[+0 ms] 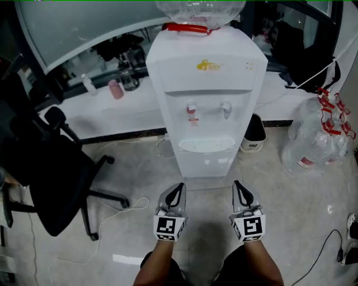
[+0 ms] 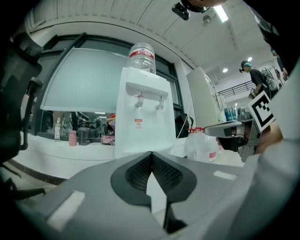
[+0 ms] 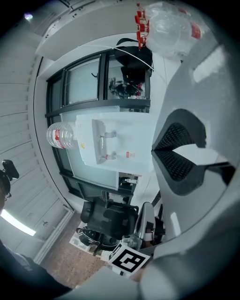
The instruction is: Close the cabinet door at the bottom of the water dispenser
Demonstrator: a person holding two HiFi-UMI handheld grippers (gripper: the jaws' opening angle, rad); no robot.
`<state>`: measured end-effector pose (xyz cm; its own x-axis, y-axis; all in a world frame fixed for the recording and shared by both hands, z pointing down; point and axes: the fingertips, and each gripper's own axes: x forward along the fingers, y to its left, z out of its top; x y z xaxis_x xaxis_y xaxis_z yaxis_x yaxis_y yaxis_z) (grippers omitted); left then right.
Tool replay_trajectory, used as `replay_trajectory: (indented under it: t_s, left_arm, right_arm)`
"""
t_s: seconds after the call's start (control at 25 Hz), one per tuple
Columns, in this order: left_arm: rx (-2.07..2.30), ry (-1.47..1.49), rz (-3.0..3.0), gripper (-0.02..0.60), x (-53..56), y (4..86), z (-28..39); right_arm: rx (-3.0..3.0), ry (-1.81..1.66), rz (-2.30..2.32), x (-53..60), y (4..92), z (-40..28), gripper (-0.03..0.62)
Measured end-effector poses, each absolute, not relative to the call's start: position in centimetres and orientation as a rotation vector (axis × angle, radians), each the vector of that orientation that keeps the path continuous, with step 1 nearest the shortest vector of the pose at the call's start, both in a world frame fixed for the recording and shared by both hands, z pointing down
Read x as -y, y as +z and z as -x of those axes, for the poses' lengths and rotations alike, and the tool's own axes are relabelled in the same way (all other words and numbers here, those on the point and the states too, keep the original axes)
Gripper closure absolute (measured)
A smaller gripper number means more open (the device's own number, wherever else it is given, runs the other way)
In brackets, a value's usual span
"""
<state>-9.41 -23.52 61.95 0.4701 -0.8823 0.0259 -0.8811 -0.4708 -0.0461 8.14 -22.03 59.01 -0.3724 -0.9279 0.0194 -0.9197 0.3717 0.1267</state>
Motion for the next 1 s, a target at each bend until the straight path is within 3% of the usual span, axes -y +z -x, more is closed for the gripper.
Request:
replay_trajectory:
  t_s: [0.4, 1.0]
  left_arm:
    - [-1.679, -0.192, 2.738, 0.568, 21.1, 53.1, 11.2]
    - [-1.614, -0.128, 2.81, 0.568, 17.8, 24.8, 9.6]
  right_arm:
    - [2.535, -0.013, -1.612, 20.2, 50.3, -7.1, 0.591]
    - [2.523, -0.016, -1.613, 17.4, 22.7, -5.9, 0.591]
